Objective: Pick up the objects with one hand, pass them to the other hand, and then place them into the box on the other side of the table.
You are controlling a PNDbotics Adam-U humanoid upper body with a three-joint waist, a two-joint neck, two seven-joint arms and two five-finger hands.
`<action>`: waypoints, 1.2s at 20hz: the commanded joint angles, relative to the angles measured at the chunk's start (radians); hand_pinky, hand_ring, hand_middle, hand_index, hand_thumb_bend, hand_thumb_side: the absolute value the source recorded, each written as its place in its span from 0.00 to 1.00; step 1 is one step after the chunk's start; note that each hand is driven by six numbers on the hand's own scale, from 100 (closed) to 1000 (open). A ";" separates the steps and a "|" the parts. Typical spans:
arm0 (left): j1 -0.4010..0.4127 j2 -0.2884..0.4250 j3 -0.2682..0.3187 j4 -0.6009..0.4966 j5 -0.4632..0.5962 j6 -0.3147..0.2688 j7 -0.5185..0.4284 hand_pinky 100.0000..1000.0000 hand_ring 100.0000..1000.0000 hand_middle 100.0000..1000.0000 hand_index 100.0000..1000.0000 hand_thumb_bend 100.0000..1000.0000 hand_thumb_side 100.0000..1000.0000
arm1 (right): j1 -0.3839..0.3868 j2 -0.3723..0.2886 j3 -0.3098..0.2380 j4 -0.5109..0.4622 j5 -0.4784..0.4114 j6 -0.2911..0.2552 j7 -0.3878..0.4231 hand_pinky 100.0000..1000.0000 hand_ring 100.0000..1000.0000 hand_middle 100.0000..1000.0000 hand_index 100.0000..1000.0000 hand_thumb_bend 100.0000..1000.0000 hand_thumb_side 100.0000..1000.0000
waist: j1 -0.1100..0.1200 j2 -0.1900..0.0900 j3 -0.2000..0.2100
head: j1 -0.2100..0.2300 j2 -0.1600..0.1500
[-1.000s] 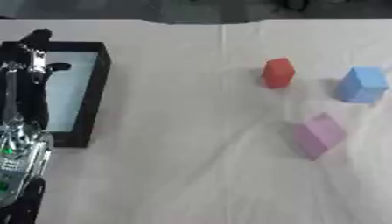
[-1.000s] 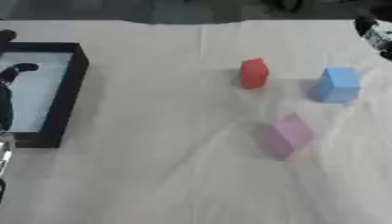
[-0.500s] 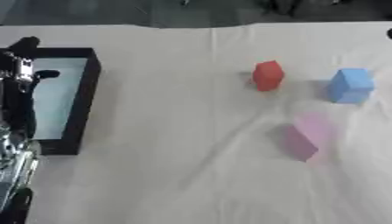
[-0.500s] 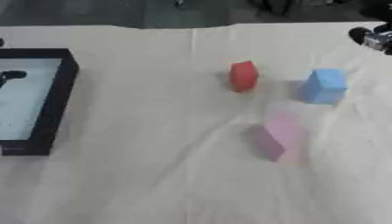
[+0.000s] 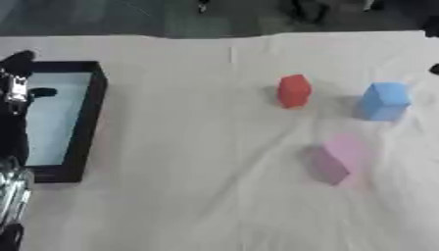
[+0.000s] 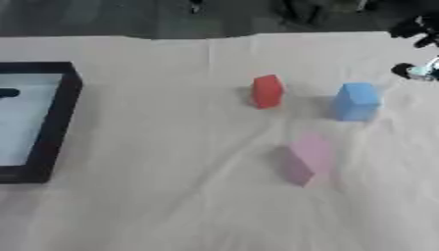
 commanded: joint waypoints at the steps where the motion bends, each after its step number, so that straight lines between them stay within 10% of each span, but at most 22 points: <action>1: -0.007 0.031 0.001 -0.010 -0.004 0.000 -0.004 0.58 1.00 0.78 0.78 0.32 0.69 | -0.036 -0.036 0.008 0.018 0.036 -0.028 0.068 0.89 0.96 0.87 0.88 0.34 0.02 | -0.015 -0.030 0.000 | -0.011 -0.007; 24: -0.016 0.019 -0.006 -0.009 0.037 0.008 -0.022 0.58 1.00 0.77 0.77 0.32 0.70 | -0.116 0.082 0.094 0.114 0.360 -0.112 0.093 0.94 0.98 0.85 0.94 0.52 0.03 | -0.004 -0.017 0.017 | -0.039 -0.019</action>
